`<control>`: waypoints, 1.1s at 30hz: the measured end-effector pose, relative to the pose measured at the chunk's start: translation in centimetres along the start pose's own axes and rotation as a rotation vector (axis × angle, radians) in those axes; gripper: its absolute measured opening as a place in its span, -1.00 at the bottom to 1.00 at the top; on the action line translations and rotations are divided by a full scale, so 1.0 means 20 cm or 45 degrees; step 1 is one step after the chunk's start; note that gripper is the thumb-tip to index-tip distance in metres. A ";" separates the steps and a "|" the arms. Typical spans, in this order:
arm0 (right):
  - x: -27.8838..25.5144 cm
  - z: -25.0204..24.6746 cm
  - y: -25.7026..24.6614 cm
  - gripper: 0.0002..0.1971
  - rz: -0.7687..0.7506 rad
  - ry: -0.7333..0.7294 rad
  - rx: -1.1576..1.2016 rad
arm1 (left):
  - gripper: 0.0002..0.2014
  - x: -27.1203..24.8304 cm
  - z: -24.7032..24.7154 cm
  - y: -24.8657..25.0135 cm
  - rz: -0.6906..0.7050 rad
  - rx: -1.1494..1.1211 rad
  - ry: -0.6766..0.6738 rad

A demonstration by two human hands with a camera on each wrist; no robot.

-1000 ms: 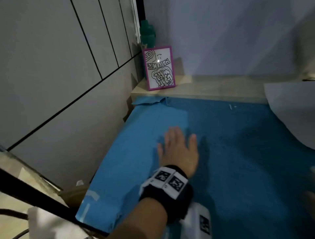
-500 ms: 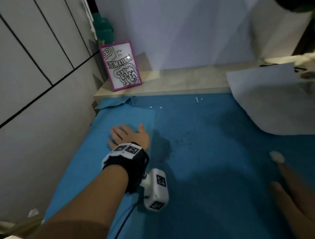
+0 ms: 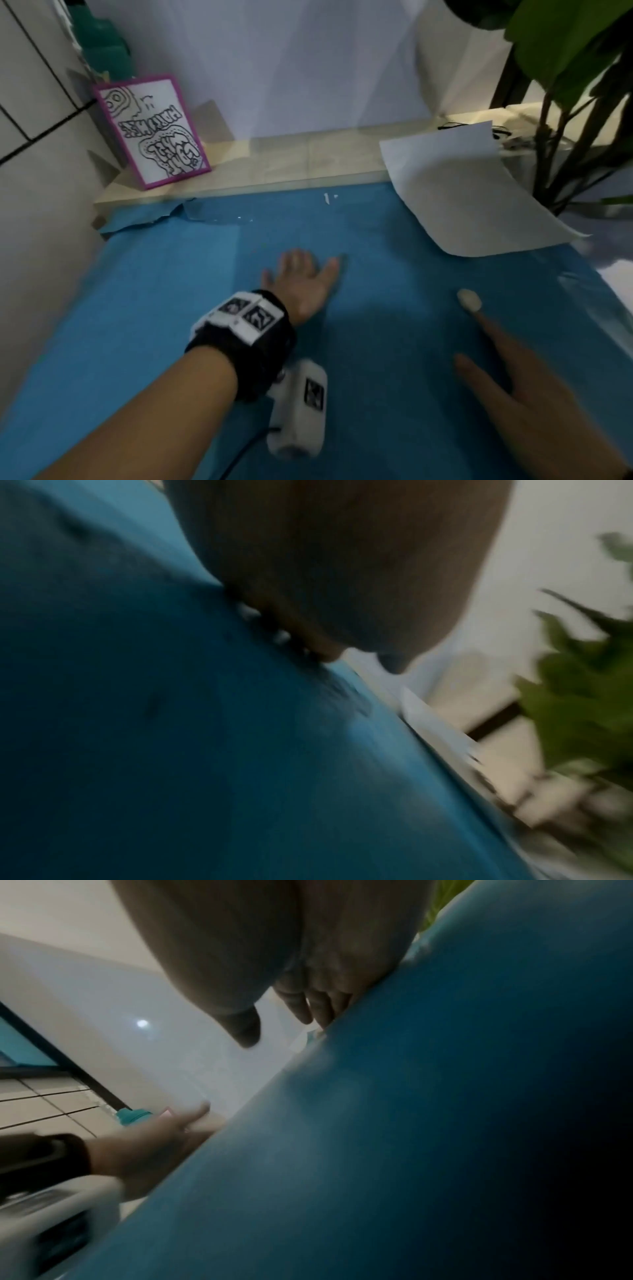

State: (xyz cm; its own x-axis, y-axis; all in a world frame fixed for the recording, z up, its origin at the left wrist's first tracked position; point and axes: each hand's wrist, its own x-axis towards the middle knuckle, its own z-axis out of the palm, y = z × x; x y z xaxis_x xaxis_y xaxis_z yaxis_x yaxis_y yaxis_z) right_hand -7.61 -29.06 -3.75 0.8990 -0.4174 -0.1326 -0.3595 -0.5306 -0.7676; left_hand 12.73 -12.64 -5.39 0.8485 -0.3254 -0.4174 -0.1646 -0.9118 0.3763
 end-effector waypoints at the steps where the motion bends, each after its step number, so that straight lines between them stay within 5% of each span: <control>1: 0.01 0.00 0.01 -0.32 0.002 0.006 -0.045 | -0.42 -0.04 0.03 0.05 0.209 -0.110 -0.133; 3: 0.05 -0.02 0.01 -0.36 0.044 0.022 -0.174 | -0.45 -0.12 0.00 0.09 0.343 -0.342 -0.145; 5: 0.11 -0.06 0.02 -0.41 0.074 0.073 -0.244 | -0.43 0.00 -0.05 -0.02 0.148 -0.223 0.209; 7: 0.21 -0.08 0.01 -0.44 0.084 0.142 -0.282 | -0.38 0.04 -0.08 -0.10 -0.172 0.116 0.337; 9: 0.30 -0.11 -0.01 -0.43 0.087 0.170 -0.323 | -0.31 0.01 -0.04 -0.04 -0.184 0.240 0.113; 12: 0.44 -0.12 -0.03 -0.45 0.209 0.057 -0.503 | -0.43 -0.09 0.04 0.10 0.239 0.091 -0.241; 14: 0.51 -0.12 -0.02 -0.65 0.199 -0.009 -0.626 | -0.49 -0.12 -0.01 0.11 0.318 -0.077 -0.173; 17: 0.56 -0.11 -0.05 -0.77 0.171 -0.054 -0.719 | -0.51 -0.10 -0.09 0.01 0.157 -0.174 0.036; 23: 0.85 0.01 -0.39 -0.71 -0.129 0.084 -0.767 | -0.42 -0.10 -0.10 -0.08 -0.050 -0.363 0.025; 28: 1.27 0.28 -0.53 -0.73 -0.124 -0.025 -0.776 | -0.47 -0.08 -0.10 -0.13 -0.022 -0.149 -0.070; 33: 1.38 0.39 -0.53 -0.62 -0.107 -0.277 -0.762 | -0.48 -0.04 -0.09 -0.16 0.068 0.084 -0.160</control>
State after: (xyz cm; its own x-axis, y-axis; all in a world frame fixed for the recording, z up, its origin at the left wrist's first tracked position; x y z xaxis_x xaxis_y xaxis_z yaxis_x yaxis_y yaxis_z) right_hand 23.05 -29.14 -4.21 0.9378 -0.2302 -0.2599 -0.3063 -0.9012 -0.3067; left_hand 13.48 -8.90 -4.71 0.7685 -0.3988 -0.5004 -0.2438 -0.9055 0.3472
